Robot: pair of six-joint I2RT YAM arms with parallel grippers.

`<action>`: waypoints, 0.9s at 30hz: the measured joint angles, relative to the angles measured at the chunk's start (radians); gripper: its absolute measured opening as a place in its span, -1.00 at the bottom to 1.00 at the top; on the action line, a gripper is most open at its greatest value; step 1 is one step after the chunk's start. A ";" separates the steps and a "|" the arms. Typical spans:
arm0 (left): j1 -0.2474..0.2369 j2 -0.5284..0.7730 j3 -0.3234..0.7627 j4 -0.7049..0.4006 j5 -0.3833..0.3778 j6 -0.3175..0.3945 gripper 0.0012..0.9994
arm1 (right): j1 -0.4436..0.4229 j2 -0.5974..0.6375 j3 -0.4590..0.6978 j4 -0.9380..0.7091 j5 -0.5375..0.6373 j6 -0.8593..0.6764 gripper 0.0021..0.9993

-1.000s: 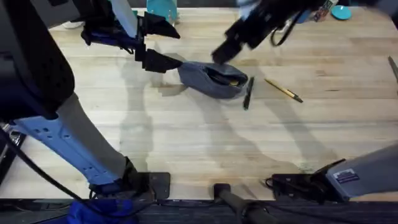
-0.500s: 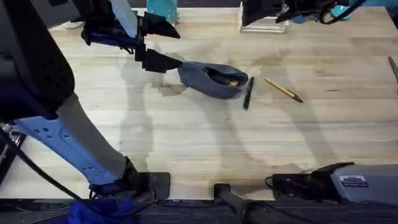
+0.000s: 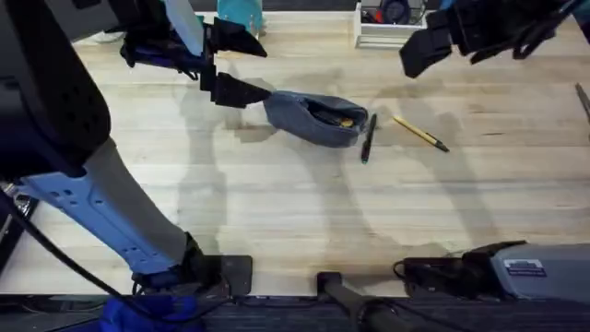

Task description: Unzip the bag, pick up the pens from the table one at a time and place them inside, then zip the bag closed.

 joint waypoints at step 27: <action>0.000 0.000 0.000 0.000 0.000 0.000 0.99 | -0.161 0.039 -0.383 0.394 -0.104 -0.239 0.99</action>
